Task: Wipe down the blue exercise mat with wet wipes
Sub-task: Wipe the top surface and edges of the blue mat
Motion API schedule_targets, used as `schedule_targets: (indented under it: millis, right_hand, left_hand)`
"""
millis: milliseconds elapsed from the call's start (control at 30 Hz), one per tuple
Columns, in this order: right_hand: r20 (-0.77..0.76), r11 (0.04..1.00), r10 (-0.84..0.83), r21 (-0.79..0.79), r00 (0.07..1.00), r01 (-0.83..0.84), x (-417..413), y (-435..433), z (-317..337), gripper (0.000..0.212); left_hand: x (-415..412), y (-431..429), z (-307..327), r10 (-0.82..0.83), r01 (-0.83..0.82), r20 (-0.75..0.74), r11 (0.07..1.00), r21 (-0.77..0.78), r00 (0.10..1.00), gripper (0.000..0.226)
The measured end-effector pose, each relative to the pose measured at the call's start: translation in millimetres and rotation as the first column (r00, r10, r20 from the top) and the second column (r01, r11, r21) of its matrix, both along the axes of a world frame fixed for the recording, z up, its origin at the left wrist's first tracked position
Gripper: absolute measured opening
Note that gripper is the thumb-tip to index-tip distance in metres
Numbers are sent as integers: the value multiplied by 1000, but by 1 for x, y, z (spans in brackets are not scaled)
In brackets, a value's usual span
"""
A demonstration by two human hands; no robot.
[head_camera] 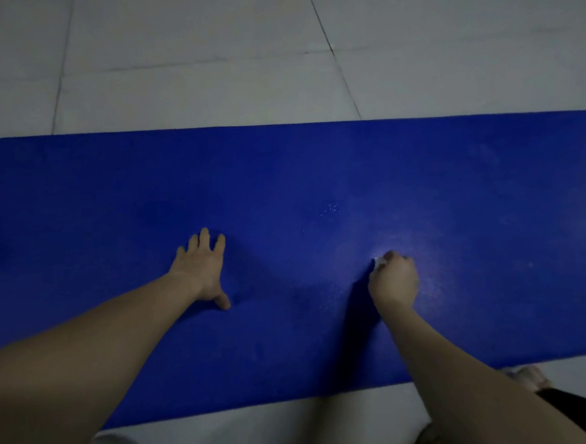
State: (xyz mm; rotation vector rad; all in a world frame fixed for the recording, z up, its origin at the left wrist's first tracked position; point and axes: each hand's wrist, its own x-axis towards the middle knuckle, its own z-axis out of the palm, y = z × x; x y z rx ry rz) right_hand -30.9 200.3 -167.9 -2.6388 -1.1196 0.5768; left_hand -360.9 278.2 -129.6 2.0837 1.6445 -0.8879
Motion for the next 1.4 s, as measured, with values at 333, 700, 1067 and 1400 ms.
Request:
schedule_targets:
  millis: [333,700,1067,1400]
  right_hand:
    - [-110,829,559,89,822,-552,-129,-11,-3,15]
    - [-29,976,170,146,985,-164,5,3,-12,19]
    - [-87,976,64,215,994,-44,-30,31,-13,16]
    - [-106,813,577,170,810,-557,-146,34,-17,13]
  left_hand:
    - [5,-1,-17,34,-34,9,999,-1,999,161]
    - [9,4,-15,-20,17,-65,999,-40,998,160]
    - [7,6,-25,53,-53,-10,997,-55,999,161]
    - [10,7,-26,28,-31,-53,998,-47,998,162]
